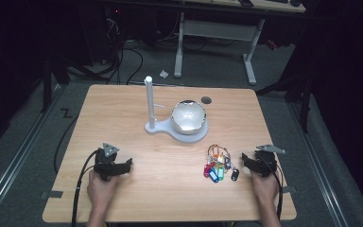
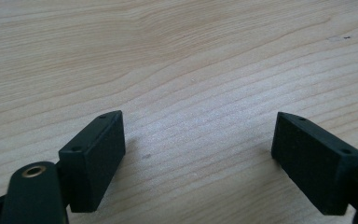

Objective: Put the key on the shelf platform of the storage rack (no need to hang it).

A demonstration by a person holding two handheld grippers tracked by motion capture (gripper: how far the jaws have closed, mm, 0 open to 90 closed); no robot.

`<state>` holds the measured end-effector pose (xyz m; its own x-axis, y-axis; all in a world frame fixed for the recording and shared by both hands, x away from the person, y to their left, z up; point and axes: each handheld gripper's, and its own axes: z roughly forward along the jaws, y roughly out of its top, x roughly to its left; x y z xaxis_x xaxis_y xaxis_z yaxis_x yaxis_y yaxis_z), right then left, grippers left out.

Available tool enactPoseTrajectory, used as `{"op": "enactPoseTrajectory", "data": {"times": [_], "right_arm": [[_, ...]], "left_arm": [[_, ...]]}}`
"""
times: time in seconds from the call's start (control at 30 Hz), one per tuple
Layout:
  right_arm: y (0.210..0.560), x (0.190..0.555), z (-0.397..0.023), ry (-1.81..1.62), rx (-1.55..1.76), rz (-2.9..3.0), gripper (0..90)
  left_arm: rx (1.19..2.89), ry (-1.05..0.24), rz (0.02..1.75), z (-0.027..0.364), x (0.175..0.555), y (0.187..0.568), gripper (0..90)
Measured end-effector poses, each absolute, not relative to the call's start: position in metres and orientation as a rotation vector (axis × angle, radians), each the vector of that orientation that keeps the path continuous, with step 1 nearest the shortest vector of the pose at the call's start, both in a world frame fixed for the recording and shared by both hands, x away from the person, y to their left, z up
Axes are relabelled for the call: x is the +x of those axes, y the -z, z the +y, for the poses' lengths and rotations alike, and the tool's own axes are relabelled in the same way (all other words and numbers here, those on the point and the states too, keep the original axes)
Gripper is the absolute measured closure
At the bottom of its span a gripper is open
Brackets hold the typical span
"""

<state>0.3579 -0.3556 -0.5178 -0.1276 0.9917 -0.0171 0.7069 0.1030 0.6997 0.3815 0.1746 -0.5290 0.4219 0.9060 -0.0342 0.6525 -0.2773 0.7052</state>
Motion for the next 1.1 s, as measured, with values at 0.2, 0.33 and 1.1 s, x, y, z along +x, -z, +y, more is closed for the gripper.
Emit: {"op": "enactPoseTrajectory", "data": {"times": [0.2, 0.33, 1.1], "right_arm": [[0.5178, 0.3579, -0.3556, -0.756, 1.653, 1.893, 40.6], [0.5178, 0.3579, -0.3556, -0.756, 1.652, 1.893, 40.6], [0.5176, 0.3564, -0.3553, -0.760, 1.639, 1.911, 40.2]], "left_arm": [[2.029, -0.502, 1.313, 0.1746, 0.3815, 0.5290, 17.9], [2.029, -0.502, 1.313, 0.1746, 0.3815, 0.5290, 17.9], [2.028, -0.501, 1.314, 0.1746, 0.3816, 0.5290, 17.9]]}}
